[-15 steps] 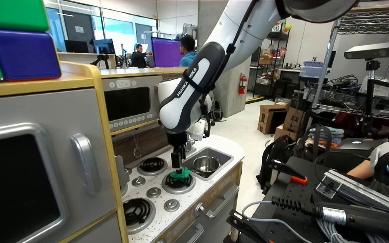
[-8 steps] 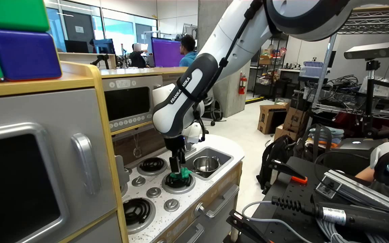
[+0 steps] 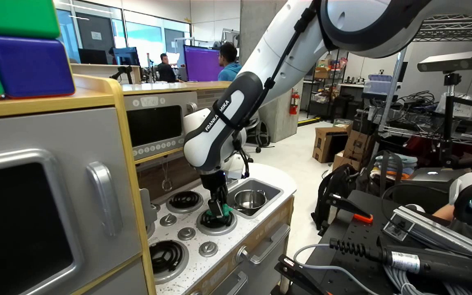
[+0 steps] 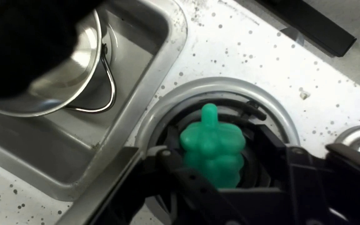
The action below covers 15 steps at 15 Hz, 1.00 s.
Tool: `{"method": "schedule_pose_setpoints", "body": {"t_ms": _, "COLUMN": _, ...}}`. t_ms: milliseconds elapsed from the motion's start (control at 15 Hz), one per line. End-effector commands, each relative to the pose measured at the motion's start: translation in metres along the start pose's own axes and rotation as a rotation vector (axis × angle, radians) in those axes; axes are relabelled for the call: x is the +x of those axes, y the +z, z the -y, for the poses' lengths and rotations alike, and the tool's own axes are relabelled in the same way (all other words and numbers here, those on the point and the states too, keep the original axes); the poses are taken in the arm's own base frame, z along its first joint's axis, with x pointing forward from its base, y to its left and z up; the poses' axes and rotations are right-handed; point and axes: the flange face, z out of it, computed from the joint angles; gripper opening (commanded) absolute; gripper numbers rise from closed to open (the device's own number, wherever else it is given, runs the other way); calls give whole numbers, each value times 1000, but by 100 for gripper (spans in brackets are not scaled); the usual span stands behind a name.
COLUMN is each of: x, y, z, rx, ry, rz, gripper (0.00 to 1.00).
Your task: Move the green object from the stove to the silver pot in the sink
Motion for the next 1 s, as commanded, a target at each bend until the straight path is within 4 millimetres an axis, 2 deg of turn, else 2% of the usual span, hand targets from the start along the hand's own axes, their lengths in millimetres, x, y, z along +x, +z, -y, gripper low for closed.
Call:
{"method": "schedule_pose_setpoints", "body": {"t_ms": 0, "x": 5, "y": -3, "z": -12, "rx": 11, "ry": 26, "rz": 1, "gripper": 34}}
{"method": "schedule_pose_setpoints", "body": {"t_ms": 133, "x": 3, "y": -8, "z": -10, "rx": 8, "ry": 21, "rz": -17, "gripper": 20}}
{"method": "schedule_pose_setpoints", "body": {"t_ms": 400, "x": -17, "y": -21, "z": -14, "rx": -6, "ry": 22, "rz": -50, "gripper": 19}}
{"method": "schedule_pose_setpoints", "body": {"t_ms": 933, "x": -115, "y": -39, "z": -70, "rx": -6, "ry": 230, "rz": -138, "gripper": 19}}
